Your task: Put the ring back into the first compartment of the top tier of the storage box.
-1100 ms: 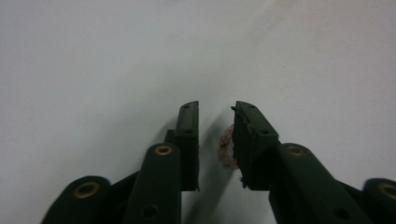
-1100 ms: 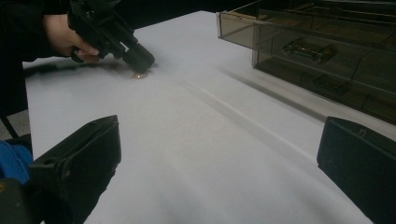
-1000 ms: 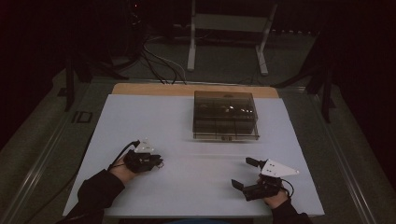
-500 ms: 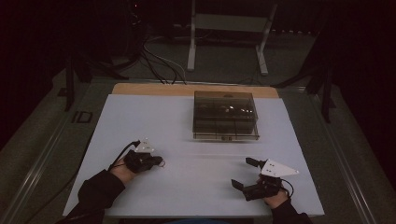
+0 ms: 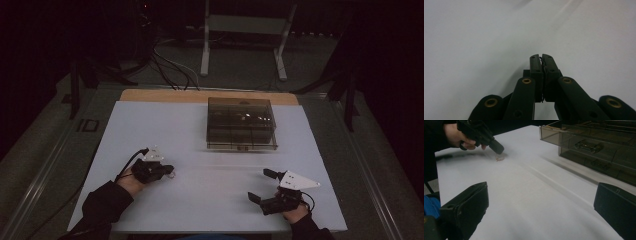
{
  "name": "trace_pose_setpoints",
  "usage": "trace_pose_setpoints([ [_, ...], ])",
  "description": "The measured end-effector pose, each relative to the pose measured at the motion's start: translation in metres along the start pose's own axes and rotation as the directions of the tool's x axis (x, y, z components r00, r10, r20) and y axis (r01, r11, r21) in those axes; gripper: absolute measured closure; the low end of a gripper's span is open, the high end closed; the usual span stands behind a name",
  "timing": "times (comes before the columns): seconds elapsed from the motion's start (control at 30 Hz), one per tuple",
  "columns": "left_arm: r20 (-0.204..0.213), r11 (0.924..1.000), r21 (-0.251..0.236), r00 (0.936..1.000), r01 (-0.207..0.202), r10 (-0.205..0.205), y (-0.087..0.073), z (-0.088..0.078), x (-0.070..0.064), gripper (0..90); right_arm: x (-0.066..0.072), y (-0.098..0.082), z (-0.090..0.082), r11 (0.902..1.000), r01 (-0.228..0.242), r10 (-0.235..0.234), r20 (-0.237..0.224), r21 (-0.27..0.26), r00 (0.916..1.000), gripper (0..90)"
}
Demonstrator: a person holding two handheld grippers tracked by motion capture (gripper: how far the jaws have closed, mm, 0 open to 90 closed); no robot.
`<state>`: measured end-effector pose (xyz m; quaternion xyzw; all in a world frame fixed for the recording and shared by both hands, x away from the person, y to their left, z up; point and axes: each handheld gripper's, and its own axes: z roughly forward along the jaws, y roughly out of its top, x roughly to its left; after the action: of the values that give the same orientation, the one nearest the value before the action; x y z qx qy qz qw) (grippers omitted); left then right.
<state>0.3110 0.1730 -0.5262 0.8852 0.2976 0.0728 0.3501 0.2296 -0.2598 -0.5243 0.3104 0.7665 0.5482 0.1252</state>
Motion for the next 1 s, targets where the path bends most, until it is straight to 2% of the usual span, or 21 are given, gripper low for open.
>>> trace_pose_setpoints([
  [0.6,0.008,0.9996,-0.029,1.0000,0.002,-0.002,0.018,-0.011,0.000,90.0,0.000,0.000,-0.001,1.0000,-0.001,0.001,0.002,-0.001,1.0000,0.0],
  [1.0,0.011,0.9987,-0.045,0.9996,-0.027,0.027,0.028,-0.014,-0.001,90.0,0.000,0.000,-0.001,1.0000,0.000,0.000,0.003,-0.001,1.0000,0.0],
])
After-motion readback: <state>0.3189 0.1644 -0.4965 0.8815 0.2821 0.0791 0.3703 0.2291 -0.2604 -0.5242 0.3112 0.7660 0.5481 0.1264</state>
